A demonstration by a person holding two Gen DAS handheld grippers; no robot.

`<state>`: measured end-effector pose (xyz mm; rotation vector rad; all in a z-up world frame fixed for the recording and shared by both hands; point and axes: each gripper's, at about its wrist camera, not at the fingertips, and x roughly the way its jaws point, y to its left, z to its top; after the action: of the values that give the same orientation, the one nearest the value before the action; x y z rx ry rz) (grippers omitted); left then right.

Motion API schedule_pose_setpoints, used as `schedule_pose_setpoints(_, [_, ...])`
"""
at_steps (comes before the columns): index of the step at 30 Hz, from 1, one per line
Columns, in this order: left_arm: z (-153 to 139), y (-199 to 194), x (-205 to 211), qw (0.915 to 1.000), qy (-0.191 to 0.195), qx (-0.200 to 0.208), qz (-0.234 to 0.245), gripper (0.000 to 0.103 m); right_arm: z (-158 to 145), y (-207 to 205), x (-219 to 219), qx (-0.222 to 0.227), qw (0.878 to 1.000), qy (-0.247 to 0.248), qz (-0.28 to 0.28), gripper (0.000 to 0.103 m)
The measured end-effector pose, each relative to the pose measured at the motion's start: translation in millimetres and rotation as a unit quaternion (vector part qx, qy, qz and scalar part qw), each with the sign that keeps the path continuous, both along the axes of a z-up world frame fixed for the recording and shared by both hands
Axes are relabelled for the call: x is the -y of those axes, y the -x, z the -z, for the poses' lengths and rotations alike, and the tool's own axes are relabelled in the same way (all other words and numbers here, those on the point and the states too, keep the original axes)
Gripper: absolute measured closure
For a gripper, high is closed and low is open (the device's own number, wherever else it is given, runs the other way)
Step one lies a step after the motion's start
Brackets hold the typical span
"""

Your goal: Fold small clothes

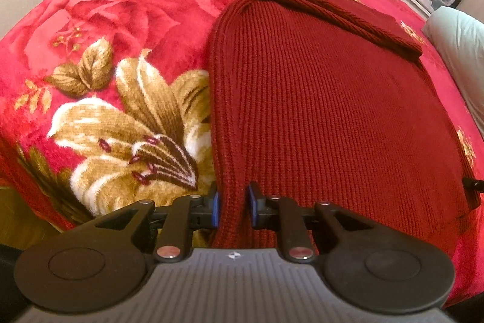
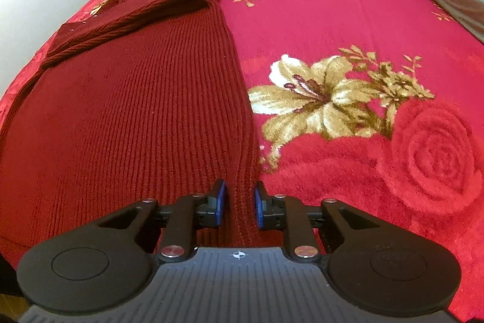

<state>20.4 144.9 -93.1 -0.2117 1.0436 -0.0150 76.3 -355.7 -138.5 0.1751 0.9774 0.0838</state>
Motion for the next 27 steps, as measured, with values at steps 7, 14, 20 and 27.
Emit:
schedule_pose_setpoints(7, [-0.8, 0.7, 5.1, 0.9997, -0.02, 0.009, 0.01, 0.083, -1.8, 0.1, 0.4, 0.003, 1.0, -0.003, 0.0, 0.09])
schedule_pose_setpoints(14, [-14.3, 5.3, 11.1, 0.9978, -0.039, 0.05, 0.021, 0.09, -10.1, 2.9, 0.2, 0.025, 1.0, -0.01, 0.008, 0.091])
schedule_pose_setpoints(20, [-61.4, 18.3, 21.7, 0.9907, -0.028, 0.126, 0.044, 0.091, -66.0, 16.4, 4.2, 0.117, 0.988, -0.097, 0.014, 0.092])
schedule_pose_setpoints(27, [-133.7, 46.7, 21.2, 0.9728, -0.022, 0.21, 0.097, 0.093, -129.1, 45.3, 12.9, 0.198, 0.968, -0.151, 0.011, 0.094])
